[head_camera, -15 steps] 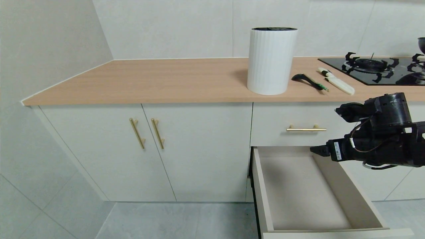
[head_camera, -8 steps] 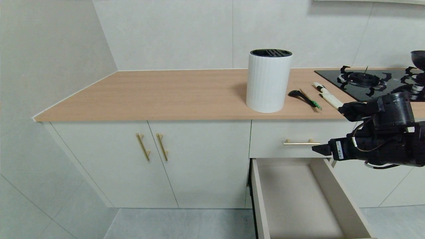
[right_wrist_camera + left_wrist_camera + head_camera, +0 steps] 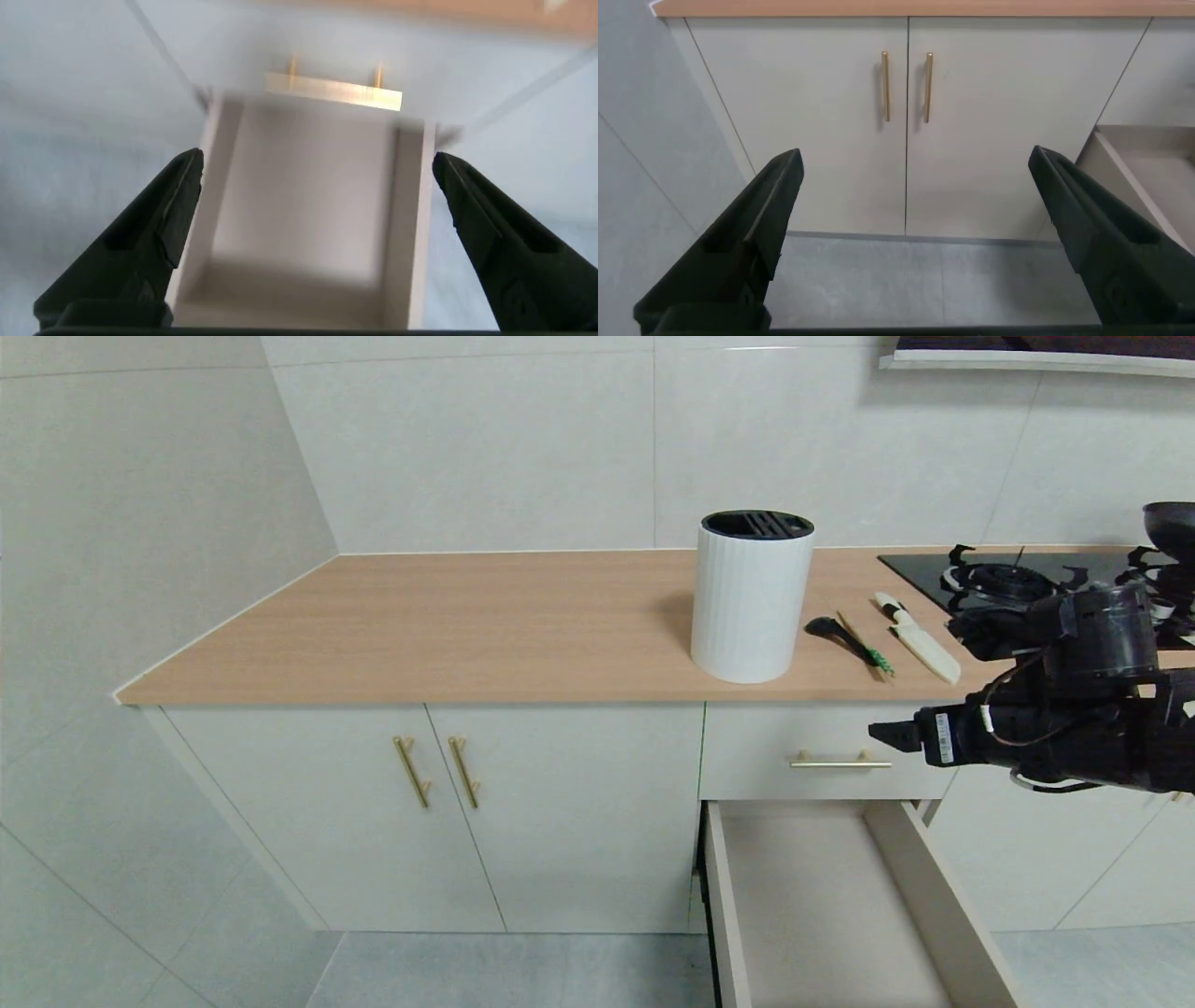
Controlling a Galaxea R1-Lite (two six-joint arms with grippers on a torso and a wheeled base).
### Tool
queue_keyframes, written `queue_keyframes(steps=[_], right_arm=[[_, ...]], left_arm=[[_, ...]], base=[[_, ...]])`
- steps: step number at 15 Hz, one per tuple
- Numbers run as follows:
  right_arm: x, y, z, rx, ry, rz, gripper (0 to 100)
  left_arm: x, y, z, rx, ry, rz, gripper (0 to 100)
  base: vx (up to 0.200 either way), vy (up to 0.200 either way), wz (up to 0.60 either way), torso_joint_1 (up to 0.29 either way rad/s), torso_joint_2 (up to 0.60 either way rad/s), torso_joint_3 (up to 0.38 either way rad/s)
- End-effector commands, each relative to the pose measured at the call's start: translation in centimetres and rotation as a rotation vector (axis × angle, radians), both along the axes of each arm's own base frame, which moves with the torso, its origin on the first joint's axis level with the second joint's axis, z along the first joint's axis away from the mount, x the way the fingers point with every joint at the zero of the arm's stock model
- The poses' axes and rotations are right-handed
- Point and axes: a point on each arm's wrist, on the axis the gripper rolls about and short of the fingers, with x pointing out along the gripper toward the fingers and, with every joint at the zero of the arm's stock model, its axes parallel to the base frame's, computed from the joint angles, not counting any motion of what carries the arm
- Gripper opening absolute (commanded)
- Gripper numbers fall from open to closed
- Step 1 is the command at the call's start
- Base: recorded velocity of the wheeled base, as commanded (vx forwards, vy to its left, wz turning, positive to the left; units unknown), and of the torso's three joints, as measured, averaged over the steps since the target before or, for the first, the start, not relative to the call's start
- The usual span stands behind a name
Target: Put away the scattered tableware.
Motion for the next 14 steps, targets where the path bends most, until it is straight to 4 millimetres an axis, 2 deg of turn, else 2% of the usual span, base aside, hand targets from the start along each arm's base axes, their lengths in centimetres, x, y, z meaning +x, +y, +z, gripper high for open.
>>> queue_keyframes(steps=[1,4,6,8,14], right_arm=[[2.0,0.4,-0.6,0.007,-0.025,-0.004,100],[5.6,1.1,-0.5,0.015,-0.106,-0.103,100],[7.3,1.0,-1.2,0.053,-0.173,-0.159,100],[8.4,0.3,-1.6,0.066,-0.239,-0.181,100],[10.5,-1.6,-2.2,0.066,-0.250,-0.228,100]], left_arm=[[0.0,0.0,0.0,0.000,0.001,0.000,100],[0.0,0.0,0.0,0.000,0.001,0.000,100],[0.0,0.0,0.0,0.000,0.001,0.000,100],[0.0,0.0,0.0,0.000,0.001,0.000,100],[0.0,0.0,0.0,0.000,0.001,0.000,100]], base=[[0.000,0.000,0.00,0.000,0.00,0.000],[0.000,0.000,0.00,0.000,0.00,0.000],[0.000,0.000,0.00,0.000,0.00,0.000],[0.000,0.000,0.00,0.000,0.00,0.000],[0.000,0.000,0.00,0.000,0.00,0.000]])
